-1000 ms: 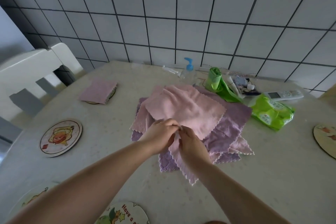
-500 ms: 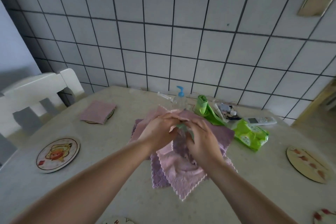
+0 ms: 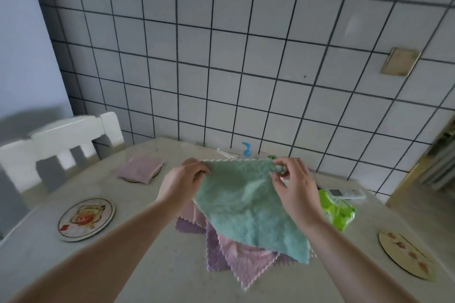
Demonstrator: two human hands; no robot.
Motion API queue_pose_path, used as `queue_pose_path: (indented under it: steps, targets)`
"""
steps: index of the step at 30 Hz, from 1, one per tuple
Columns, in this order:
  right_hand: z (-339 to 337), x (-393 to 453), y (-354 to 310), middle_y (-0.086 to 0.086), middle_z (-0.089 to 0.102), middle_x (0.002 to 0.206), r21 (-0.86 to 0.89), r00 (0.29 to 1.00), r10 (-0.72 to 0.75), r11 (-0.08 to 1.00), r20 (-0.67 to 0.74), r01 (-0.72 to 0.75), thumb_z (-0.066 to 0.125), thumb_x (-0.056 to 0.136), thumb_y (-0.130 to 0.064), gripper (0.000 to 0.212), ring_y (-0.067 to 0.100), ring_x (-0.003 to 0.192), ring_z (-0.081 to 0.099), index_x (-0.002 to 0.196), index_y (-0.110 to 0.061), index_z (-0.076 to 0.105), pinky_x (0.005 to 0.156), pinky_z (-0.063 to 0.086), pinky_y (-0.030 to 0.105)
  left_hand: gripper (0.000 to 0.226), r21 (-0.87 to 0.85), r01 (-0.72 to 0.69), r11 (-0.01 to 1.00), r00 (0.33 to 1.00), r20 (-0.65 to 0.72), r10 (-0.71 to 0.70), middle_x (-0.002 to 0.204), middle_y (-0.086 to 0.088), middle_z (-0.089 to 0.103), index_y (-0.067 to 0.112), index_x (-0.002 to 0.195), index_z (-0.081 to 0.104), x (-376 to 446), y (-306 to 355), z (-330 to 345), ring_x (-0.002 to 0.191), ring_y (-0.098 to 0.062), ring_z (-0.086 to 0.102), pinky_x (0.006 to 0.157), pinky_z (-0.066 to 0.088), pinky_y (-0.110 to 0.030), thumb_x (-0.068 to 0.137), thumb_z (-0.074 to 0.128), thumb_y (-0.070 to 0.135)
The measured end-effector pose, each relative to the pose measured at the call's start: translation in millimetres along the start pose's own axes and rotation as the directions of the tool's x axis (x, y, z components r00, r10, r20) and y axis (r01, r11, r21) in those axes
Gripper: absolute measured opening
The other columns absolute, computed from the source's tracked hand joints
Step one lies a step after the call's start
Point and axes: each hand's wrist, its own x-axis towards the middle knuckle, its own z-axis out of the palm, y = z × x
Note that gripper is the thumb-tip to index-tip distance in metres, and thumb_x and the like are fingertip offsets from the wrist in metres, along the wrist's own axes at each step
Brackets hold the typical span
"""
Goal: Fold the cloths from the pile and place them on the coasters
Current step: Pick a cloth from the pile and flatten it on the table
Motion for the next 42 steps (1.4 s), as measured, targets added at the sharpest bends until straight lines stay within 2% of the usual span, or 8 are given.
queue_pose_path:
  steps: [6, 14, 19, 22, 24, 30, 37, 42]
  targets:
    - [3.2, 27.2, -17.3, -0.005, 0.053, 0.092, -0.085, 0.989, 0.116, 0.99, 0.095, -0.108, 0.056, 0.086, -0.01, 0.037, 0.014, 0.079, 0.052, 0.121, -0.019, 0.047, 0.066, 0.042, 0.03, 0.012, -0.109, -0.034, 0.993, 0.994, -0.106, 0.023, 0.073, 0.012, 0.061, 0.018, 0.085, 0.062, 22.6, -13.3, -42.1, 0.062, -0.012, 0.057, 0.058, 0.045, -0.027, 0.083, 0.063, 0.007]
    - [4.8, 60.6, -31.3, -0.004, 0.059, 0.097, -0.187, 0.999, 0.05, 0.981, 0.019, -0.045, 0.056, 0.087, -0.017, 0.016, 0.013, 0.09, 0.054, 0.1, -0.016, 0.065, 0.072, 0.041, 0.026, 0.015, -0.272, -0.041, 0.961, 0.983, -0.183, -0.01, 0.071, -0.005, 0.063, 0.027, 0.082, 0.053, 49.4, -37.6, -85.9, 0.042, -0.026, 0.042, 0.039, 0.041, -0.037, 0.086, 0.062, 0.016]
    - [34.3, 26.2, -23.9, -0.009, 0.059, 0.069, 0.26, 0.985, 0.173, 0.95, 0.019, -0.172, 0.058, 0.089, -0.025, 0.007, -0.001, 0.052, 0.045, 0.086, -0.022, 0.063, 0.055, 0.034, 0.022, 0.033, -0.37, -0.02, 0.929, 0.935, -0.335, -0.114, 0.072, 0.006, 0.055, 0.039, 0.109, 0.052, 16.9, -61.0, -74.6, 0.05, -0.014, 0.043, 0.048, 0.039, -0.028, 0.084, 0.067, 0.023]
    - [57.4, -9.6, -19.0, -0.003, 0.053, 0.063, 0.445, 0.964, 0.264, 0.861, 0.018, -0.244, 0.056, 0.09, -0.026, 0.014, 0.01, 0.059, 0.045, 0.077, -0.024, 0.06, 0.053, 0.034, 0.024, 0.025, -0.464, 0.039, 0.885, 0.934, -0.297, -0.197, 0.078, -0.01, 0.065, 0.025, 0.101, 0.062, -9.9, -86.9, -54.9, 0.064, -0.017, 0.051, 0.06, 0.043, -0.032, 0.081, 0.065, 0.04]
    - [71.4, -38.6, -13.8, 0.006, 0.053, 0.071, 0.5, 0.959, 0.282, 0.827, 0.025, -0.257, 0.054, 0.091, -0.027, 0.013, 0.017, 0.064, 0.044, 0.079, -0.025, 0.059, 0.051, 0.032, 0.023, 0.05, -0.522, 0.069, 0.85, 0.929, -0.276, -0.245, 0.079, -0.028, 0.062, 0.009, 0.087, 0.062, -31.8, -102.3, -41.9, 0.067, -0.018, 0.051, 0.064, 0.04, -0.034, 0.073, 0.061, 0.057]
    - [95.1, -125.0, -9.9, -0.009, 0.061, 0.074, 0.662, 0.932, 0.356, 0.681, 0.076, -0.314, 0.051, 0.092, -0.032, 0.014, 0.008, 0.072, 0.057, 0.084, -0.027, 0.061, 0.066, 0.042, 0.031, 0.051, -0.533, 0.063, 0.844, 0.928, -0.281, -0.246, 0.063, -0.006, 0.039, -0.007, 0.085, 0.053, -107.6, -112.4, -21.2, 0.059, -0.013, 0.035, 0.059, 0.026, -0.03, 0.088, 0.055, 0.044]
    - [94.9, -237.9, -10.8, 0.0, 0.067, 0.081, 0.642, 0.921, 0.377, 0.684, 0.098, -0.348, 0.055, 0.091, -0.03, 0.016, 0.026, 0.082, 0.064, 0.08, -0.022, 0.064, 0.073, 0.047, 0.041, 0.04, -0.647, 0.235, 0.725, 0.928, -0.072, -0.366, 0.095, -0.024, 0.064, 0.018, 0.087, 0.066, -236.0, -114.9, -24.4, 0.077, -0.025, 0.056, 0.071, 0.042, -0.042, 0.078, 0.06, 0.056]
    - [89.3, -308.1, -9.1, -0.002, 0.072, 0.082, 0.596, 0.908, 0.372, 0.69, 0.194, -0.41, 0.054, 0.092, -0.027, 0.015, 0.021, 0.082, 0.068, 0.086, -0.02, 0.066, 0.079, 0.05, 0.045, 0.023, -0.597, 0.338, 0.728, 0.917, 0.033, -0.398, 0.094, -0.013, 0.068, 0.021, 0.087, 0.068, -312.7, -118.2, -21.8, 0.087, -0.027, 0.063, 0.08, 0.049, -0.045, 0.087, 0.056, 0.041]
